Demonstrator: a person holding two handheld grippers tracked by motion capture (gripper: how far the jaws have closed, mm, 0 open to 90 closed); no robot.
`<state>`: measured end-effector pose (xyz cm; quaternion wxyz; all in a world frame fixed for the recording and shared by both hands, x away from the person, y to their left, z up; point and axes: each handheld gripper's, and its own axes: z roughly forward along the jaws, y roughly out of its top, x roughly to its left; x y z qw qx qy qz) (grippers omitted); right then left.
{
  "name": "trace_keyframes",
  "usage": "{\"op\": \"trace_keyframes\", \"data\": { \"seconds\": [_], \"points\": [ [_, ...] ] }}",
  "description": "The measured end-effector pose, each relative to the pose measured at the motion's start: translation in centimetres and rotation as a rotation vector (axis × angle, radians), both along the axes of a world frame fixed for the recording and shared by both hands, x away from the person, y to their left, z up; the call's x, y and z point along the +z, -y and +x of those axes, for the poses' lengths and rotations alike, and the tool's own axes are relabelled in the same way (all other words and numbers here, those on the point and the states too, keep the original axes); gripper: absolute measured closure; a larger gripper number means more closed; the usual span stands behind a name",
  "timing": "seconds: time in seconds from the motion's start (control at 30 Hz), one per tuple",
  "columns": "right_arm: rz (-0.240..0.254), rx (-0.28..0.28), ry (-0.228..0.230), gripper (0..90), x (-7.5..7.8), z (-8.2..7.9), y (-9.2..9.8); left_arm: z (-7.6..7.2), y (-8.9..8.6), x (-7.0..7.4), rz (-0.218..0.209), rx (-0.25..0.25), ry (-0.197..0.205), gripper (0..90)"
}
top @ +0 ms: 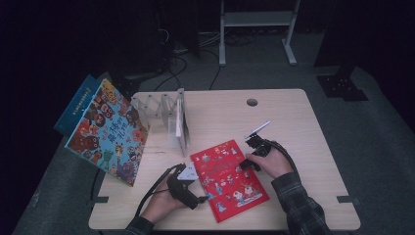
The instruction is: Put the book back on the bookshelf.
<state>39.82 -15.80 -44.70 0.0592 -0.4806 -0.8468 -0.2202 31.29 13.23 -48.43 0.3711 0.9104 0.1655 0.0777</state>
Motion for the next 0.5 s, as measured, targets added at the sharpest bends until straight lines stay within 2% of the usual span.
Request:
{"op": "trace_keyframes", "data": {
  "seconds": [0.17, 0.27, 0.5],
  "points": [
    [0.012, 0.009, 0.013, 60.1, 0.6, -0.1, 0.3, 0.0, 0.0, 0.0, -0.001, -0.002, 0.0, 0.0],
    [0.035, 0.013, 0.028, 62.3, 1.4, -0.2, 0.6, 0.0, 0.0, 0.0, -0.001, -0.002, 0.0, 0.0],
    [0.052, 0.04, 0.059, 63.4, 3.0, -0.7, 0.8, 0.1, 0.0, 0.0, -0.001, -0.004, 0.001, 0.0]
  ]
}}
